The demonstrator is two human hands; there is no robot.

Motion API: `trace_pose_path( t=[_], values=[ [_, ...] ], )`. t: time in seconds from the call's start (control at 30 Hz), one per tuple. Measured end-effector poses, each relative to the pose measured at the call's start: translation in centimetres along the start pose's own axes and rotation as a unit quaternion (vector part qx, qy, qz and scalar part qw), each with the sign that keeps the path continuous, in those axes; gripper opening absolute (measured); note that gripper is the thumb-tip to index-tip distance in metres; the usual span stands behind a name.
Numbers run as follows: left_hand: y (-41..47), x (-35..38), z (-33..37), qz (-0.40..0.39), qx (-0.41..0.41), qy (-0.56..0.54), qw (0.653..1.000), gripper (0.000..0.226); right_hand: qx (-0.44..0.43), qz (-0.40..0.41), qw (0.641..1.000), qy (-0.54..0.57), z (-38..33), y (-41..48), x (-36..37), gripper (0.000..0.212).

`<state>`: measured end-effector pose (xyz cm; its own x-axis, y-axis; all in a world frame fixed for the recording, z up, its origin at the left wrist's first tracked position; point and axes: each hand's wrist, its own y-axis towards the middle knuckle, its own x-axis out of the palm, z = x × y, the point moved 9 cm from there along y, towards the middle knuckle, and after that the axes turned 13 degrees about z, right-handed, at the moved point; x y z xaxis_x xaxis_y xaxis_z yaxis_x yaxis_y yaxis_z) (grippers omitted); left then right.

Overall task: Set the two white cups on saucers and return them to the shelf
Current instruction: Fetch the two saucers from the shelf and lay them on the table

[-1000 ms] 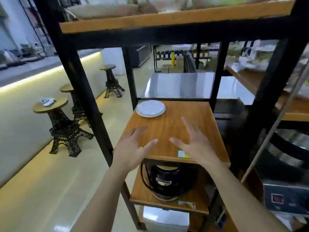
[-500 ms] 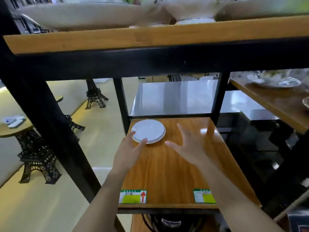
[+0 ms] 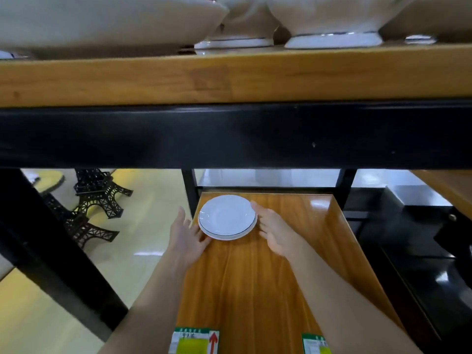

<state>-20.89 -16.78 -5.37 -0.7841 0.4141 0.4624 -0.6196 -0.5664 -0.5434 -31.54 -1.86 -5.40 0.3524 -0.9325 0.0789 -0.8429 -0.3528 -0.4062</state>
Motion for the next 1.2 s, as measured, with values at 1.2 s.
trace_pose_path(
  t=[1.2],
  values=[
    [-7.0,-0.5,-2.3,0.009,0.19,0.256,0.948,0.028,-0.108,0.077,0.99,-0.043,0.6,-7.3,-4.2,0.039]
  ],
)
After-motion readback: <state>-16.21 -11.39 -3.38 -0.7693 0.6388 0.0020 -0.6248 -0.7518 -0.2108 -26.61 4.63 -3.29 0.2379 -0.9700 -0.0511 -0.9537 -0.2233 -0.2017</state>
